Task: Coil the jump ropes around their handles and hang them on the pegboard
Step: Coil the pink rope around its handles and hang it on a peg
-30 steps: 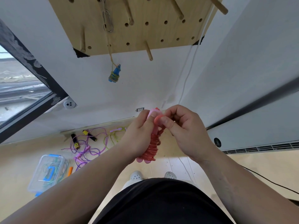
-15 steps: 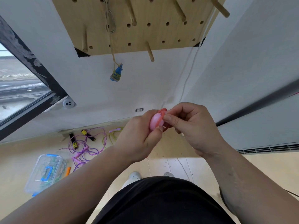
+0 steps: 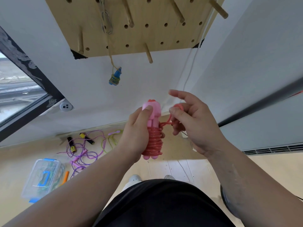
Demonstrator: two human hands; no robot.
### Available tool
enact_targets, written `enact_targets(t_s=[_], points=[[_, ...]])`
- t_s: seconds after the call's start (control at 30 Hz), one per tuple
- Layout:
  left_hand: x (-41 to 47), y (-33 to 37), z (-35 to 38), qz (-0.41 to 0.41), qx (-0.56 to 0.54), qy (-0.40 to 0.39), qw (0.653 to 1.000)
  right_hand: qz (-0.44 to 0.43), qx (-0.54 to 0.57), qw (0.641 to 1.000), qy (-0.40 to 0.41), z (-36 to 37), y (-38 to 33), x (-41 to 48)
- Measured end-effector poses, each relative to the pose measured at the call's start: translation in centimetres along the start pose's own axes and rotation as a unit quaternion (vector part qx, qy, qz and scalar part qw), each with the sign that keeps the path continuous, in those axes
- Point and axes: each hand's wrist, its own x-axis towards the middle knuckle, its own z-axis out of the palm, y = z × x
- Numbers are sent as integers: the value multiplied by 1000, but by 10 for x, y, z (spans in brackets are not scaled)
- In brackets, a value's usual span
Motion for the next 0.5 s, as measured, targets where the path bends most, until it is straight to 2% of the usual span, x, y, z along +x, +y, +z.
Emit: enact_targets(t_s=[0.13, 0.2, 0.3, 0.4, 0.5], points=[[5, 2, -7, 27, 14, 45, 999, 36, -4, 999, -32, -11, 2, -3], [8, 3, -10, 37, 30, 46, 998, 40, -82, 994, -55, -15, 1, -3], [9, 4, -14, 44, 54, 41, 997, 28, -245, 965, -84, -23, -4, -1], [10, 3, -16, 40, 65, 40, 996, 33, -344, 928, -138, -29, -9, 1], [9, 0, -15, 43, 97, 32, 994, -33, -396, 909, -128, -26, -12, 2]])
